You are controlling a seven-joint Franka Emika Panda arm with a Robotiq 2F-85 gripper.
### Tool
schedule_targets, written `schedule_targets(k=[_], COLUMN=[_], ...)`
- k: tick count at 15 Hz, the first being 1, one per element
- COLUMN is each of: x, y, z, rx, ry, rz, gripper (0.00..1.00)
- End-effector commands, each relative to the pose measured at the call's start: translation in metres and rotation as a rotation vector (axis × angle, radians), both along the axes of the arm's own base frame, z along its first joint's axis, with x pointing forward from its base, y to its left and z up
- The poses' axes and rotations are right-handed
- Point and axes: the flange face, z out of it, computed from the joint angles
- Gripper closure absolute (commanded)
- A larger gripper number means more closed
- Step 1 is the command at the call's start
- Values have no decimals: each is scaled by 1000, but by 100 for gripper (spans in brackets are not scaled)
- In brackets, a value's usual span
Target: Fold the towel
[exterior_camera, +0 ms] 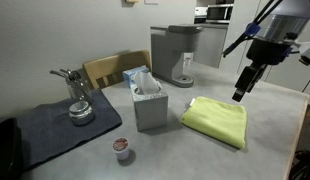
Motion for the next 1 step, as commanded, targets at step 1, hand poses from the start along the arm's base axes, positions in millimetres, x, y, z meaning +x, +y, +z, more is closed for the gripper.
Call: schedule_targets(k=[1], x=[0], y=[0], z=[0], rx=[0], ry=[1], rz=[-1], gripper=[0])
